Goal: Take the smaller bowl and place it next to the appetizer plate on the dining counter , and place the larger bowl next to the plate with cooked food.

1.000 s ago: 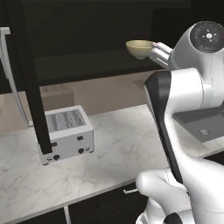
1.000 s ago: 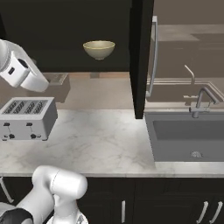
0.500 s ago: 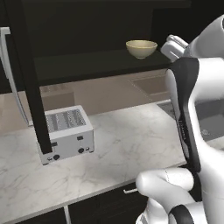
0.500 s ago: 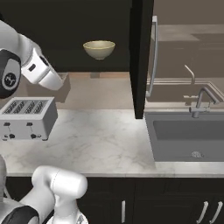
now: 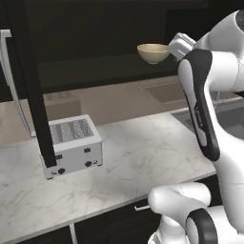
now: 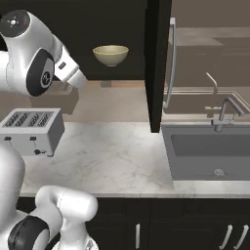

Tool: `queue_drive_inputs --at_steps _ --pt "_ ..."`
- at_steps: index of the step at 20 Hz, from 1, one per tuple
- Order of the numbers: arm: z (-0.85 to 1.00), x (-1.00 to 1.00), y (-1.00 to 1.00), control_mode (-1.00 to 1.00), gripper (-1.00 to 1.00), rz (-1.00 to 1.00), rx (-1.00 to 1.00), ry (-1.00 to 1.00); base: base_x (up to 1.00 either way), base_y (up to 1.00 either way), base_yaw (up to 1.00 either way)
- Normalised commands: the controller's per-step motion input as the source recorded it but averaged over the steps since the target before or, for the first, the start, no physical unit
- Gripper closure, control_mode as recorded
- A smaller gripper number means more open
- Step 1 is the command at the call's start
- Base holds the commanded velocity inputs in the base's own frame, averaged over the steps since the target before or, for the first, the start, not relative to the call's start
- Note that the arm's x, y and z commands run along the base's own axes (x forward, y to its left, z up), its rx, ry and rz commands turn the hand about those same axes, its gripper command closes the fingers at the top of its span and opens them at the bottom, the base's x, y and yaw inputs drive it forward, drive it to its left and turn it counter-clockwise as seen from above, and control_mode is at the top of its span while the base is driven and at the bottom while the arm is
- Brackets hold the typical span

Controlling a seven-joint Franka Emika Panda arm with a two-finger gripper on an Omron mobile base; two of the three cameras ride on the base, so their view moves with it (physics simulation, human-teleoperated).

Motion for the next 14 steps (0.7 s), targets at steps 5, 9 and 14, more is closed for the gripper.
queue_drive_inputs --at_steps 5,9,14 --pt "-0.01 0.63 0.00 -1.00 -1.00 -0.03 0.00 0.00 0.00 0.00 0.00" --pt "0.00 0.63 0.00 -1.00 -1.00 -0.14 0.00 0.00 0.00 0.00 0.00" --pt "0.00 0.49 0.00 -1.00 -1.00 -0.13 0.00 0.00 0.00 0.00 0.00"
